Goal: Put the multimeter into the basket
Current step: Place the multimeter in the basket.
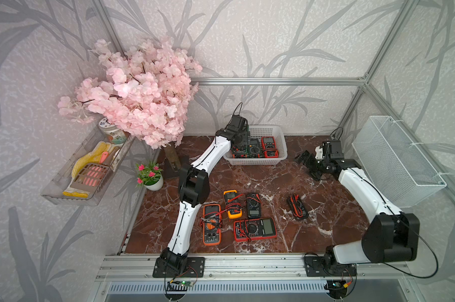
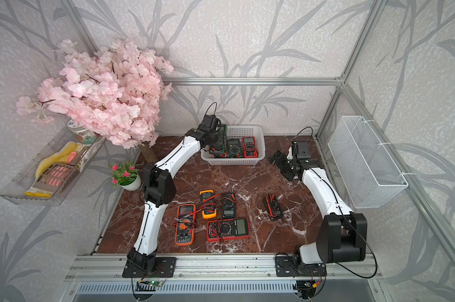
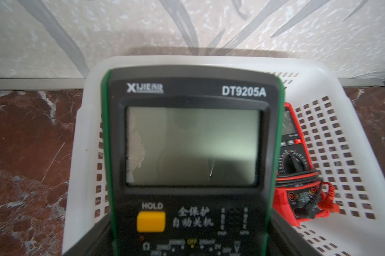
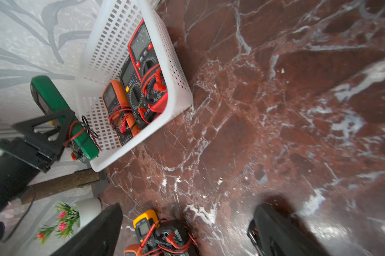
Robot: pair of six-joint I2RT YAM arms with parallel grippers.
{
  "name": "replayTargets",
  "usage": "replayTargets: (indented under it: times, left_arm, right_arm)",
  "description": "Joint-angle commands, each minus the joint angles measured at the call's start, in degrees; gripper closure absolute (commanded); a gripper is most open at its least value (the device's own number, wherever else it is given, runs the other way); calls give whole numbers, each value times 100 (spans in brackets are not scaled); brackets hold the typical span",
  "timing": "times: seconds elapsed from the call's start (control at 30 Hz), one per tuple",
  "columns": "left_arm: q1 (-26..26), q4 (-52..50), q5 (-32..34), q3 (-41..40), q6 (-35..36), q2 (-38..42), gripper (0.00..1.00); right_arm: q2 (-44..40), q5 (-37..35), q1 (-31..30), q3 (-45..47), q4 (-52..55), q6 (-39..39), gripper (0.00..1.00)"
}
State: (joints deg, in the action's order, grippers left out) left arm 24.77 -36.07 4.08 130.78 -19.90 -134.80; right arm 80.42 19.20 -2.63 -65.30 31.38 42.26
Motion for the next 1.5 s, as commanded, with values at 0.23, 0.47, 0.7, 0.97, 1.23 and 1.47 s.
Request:
replayTargets:
  times: [0.23,0.47,0.7,0.97,1.23,1.47]
  left_arm:
    - [22,-424,609,537,91,-492,45]
    - [22,-664,604,718,-70,-718,22]
    - [13,-791,585,870,-280,-758,3]
    - [0,-832,576,912,-324,-512,0]
    - [10,-963,546,529,-301,221,0]
    - [3,-917,603,-1023,-601,1565,0]
  right_arm:
    - [-491,-325,-118,281,1085,-837,1]
    - [-423,-487,-297,279,1394,-1014,1]
    - [-361,-751,-325,248,1650,-1044,1]
    - [-387,-684,-334,204,1681,-1079,1]
    - [-474,-617,-464,153,1670,-1131,1]
    - [-535,-717,-830,169,1605,-1215,1]
